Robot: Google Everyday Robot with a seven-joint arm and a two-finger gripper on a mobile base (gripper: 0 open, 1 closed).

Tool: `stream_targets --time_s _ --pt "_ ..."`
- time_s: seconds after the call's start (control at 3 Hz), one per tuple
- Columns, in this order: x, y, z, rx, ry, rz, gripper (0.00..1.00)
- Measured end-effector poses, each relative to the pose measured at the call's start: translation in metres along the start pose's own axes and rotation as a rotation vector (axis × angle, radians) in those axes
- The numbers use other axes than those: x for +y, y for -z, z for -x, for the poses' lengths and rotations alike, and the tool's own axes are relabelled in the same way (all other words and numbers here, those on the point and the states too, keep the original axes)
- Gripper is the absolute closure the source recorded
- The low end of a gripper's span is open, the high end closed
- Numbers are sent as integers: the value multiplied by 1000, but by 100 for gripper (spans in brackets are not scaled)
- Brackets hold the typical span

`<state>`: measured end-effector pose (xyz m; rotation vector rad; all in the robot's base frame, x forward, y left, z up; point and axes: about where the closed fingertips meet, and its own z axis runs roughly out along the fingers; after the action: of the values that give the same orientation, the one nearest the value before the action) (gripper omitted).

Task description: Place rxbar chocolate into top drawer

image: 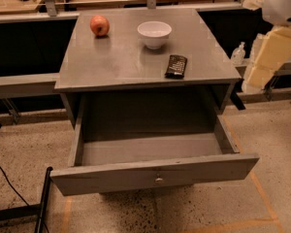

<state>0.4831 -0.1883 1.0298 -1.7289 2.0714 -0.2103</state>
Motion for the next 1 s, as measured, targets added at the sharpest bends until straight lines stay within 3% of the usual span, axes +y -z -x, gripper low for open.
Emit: stream_targets --time_s 0.33,0.67,1.0 --pt "-45 -21 21 -52 53 25 0" --pt "-77 -64 33 -100 24 64 0" --pt "-97 -113 29 -106 -34 108 0"
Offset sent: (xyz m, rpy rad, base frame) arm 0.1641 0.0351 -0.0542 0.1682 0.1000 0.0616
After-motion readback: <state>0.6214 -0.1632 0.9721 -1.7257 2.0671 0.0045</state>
